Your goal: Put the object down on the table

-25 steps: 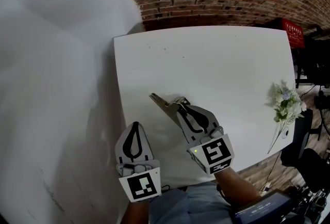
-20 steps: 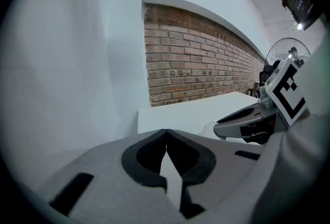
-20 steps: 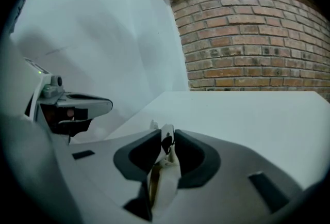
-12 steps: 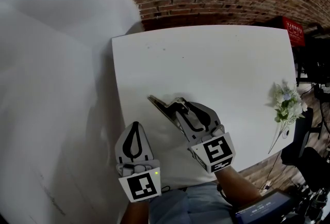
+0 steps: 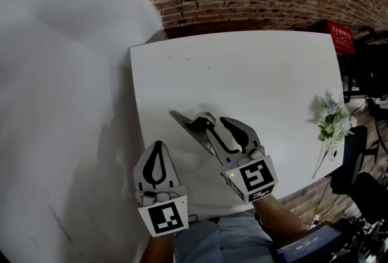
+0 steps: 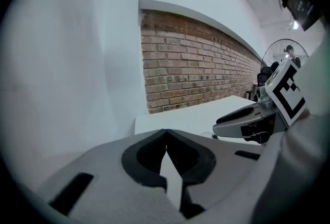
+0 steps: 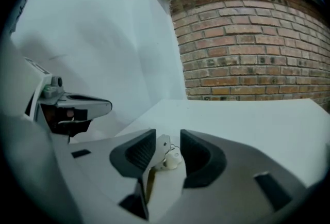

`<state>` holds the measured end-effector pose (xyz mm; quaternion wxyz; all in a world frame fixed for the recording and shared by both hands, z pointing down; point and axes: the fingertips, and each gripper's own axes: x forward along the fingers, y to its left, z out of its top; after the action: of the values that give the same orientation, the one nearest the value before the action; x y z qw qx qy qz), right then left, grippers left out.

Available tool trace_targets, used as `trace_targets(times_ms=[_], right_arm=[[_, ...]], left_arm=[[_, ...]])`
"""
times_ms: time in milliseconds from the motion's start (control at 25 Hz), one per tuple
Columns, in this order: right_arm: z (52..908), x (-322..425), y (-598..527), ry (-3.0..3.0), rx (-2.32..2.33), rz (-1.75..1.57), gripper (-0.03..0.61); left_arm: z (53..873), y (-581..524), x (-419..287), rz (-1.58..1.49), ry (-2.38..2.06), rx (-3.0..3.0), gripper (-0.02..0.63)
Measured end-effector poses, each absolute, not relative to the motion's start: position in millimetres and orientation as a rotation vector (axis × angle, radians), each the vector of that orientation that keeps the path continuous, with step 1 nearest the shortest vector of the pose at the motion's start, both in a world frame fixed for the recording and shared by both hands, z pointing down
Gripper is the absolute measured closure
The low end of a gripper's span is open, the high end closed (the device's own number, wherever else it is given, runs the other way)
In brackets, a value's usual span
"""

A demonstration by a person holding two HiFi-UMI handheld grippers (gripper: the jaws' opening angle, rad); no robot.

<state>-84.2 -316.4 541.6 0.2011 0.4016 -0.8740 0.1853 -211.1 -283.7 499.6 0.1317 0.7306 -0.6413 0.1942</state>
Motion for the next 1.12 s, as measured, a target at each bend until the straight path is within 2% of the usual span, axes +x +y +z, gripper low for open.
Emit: trace_targets(times_ms=[200, 640, 1120], right_arm=[[503.2, -72.0, -304.0, -2.499, 1.142, 0.457, 0.434], [382.6, -42.1, -260.1, -2.673, 1.203, 0.204, 0.572], [315.4, -19.0, -231.9, -2.740, 1.257, 0.055, 0.574]], left_arm=[[462.7, -273.9, -196.4, 0.515, -1.910, 2.165, 0.604], [348.8, -232.7, -152.4, 0.357, -2.081, 2.290, 0.604], [281.6, -202.6, -126.2, 0.265, -2.183, 2.390, 0.604]])
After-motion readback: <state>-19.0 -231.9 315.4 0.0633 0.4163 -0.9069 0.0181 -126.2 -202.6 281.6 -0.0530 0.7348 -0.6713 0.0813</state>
